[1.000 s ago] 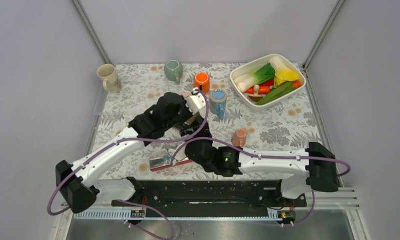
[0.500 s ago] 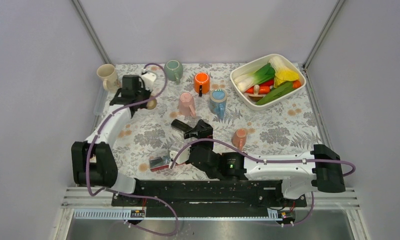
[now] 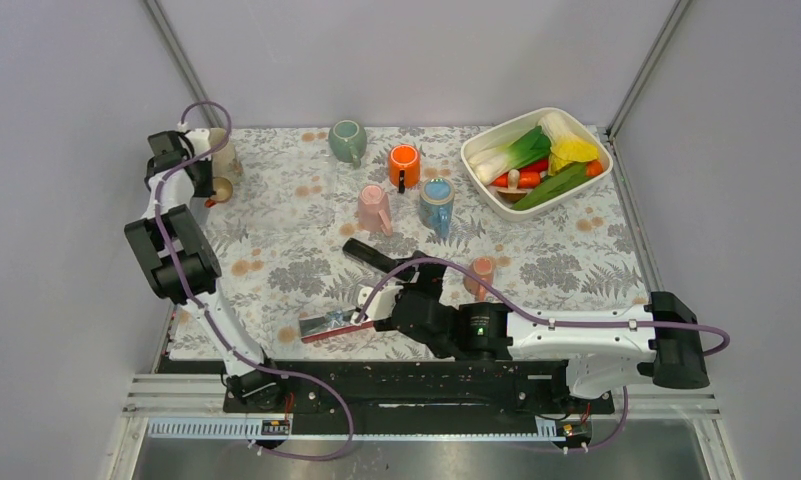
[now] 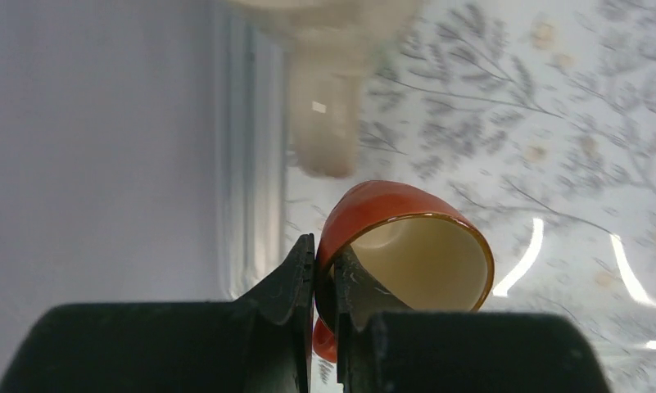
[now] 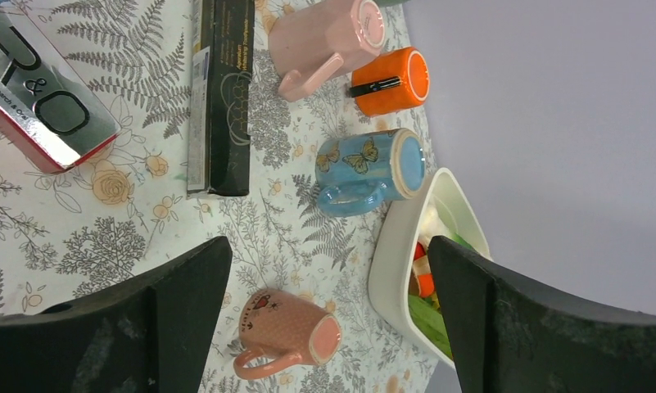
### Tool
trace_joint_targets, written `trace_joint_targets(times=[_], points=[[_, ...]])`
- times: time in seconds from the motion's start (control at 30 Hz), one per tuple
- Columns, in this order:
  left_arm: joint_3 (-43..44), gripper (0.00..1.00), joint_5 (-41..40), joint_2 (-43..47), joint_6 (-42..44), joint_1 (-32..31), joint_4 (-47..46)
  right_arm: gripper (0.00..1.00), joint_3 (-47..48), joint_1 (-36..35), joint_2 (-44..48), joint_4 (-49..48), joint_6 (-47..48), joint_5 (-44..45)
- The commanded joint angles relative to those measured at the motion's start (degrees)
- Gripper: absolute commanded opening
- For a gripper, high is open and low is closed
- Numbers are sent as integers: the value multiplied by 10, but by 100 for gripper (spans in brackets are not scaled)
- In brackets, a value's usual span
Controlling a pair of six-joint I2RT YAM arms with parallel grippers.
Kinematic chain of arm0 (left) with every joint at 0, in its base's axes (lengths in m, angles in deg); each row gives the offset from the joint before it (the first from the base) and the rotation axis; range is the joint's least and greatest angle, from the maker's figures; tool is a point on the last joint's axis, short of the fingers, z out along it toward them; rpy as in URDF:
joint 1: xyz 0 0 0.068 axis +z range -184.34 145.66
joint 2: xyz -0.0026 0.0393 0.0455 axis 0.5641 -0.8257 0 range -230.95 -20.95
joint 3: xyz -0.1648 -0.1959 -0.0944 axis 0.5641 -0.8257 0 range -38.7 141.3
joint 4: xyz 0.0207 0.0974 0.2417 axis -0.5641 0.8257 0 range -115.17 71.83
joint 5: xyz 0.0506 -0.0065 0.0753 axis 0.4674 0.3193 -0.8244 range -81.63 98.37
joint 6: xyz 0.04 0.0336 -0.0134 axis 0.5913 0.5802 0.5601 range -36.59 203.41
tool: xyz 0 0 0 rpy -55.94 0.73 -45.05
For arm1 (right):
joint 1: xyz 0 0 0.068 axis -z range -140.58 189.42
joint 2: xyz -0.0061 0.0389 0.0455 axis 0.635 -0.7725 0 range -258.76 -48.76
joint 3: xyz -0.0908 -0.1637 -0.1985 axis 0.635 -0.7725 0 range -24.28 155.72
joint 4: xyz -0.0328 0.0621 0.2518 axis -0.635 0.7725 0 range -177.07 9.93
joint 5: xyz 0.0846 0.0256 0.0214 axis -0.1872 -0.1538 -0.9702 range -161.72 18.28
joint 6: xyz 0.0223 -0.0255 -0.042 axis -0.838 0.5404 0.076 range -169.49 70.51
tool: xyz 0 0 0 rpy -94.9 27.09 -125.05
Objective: Turn the mug right side up
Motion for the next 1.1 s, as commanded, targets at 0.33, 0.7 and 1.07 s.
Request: trace_joint_targets(times=[0.33,0.7,1.07], points=[[143,0,17,-118,-9,42,23,100,46,-4,-43,27,-23,-9],[146,0,15,-117,10,63,50,100,47,-4,-41,37,-21,-7],[176,31,14,-147,4,70,78,99,44,-9,-37,46,-20,2]])
